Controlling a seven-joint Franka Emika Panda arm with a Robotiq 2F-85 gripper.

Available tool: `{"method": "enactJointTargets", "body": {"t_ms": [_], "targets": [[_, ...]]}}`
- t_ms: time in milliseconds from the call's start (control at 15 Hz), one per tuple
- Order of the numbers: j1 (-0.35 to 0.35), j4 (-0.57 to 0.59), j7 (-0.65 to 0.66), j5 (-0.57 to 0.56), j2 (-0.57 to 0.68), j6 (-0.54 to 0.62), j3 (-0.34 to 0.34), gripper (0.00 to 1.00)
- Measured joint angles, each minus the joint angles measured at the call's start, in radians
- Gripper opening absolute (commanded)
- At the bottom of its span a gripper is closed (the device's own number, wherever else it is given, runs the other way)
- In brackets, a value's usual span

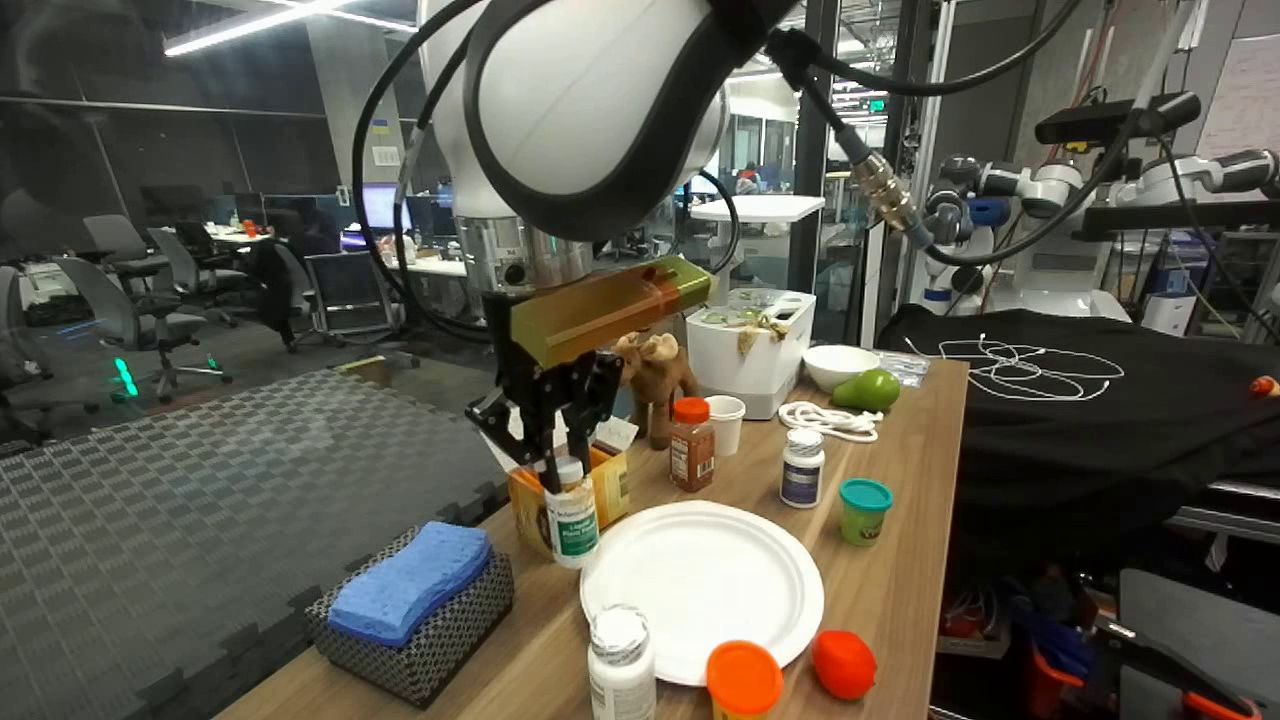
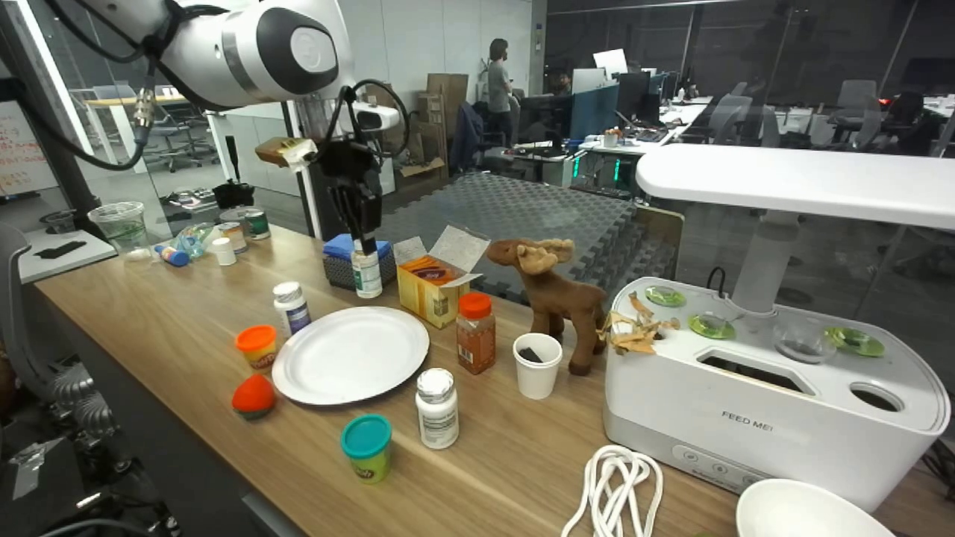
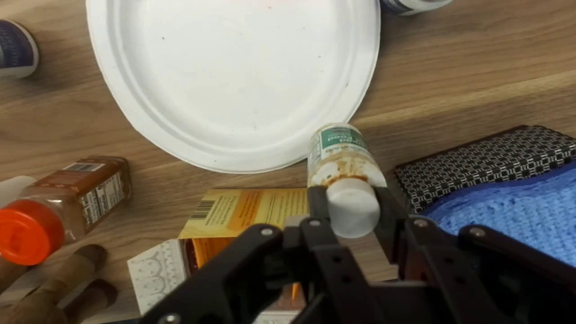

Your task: Place the containers and orange plush toy on the white plate

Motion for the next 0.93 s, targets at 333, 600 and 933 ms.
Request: {"method": "enactJointTargets", "body": {"t_ms": [333, 600, 933], "targets": [[-0.023, -0.026, 0.0, -0.005, -0.025, -0.03, -0.017, 0.12], [-0.054, -0.081, 0.0, -0.006, -0.046, -0.018, -0.025, 0.13], [-0.072, -0.159, 0.001, -0.004, -0.046, 0.038, -0.025, 0.13]]}}
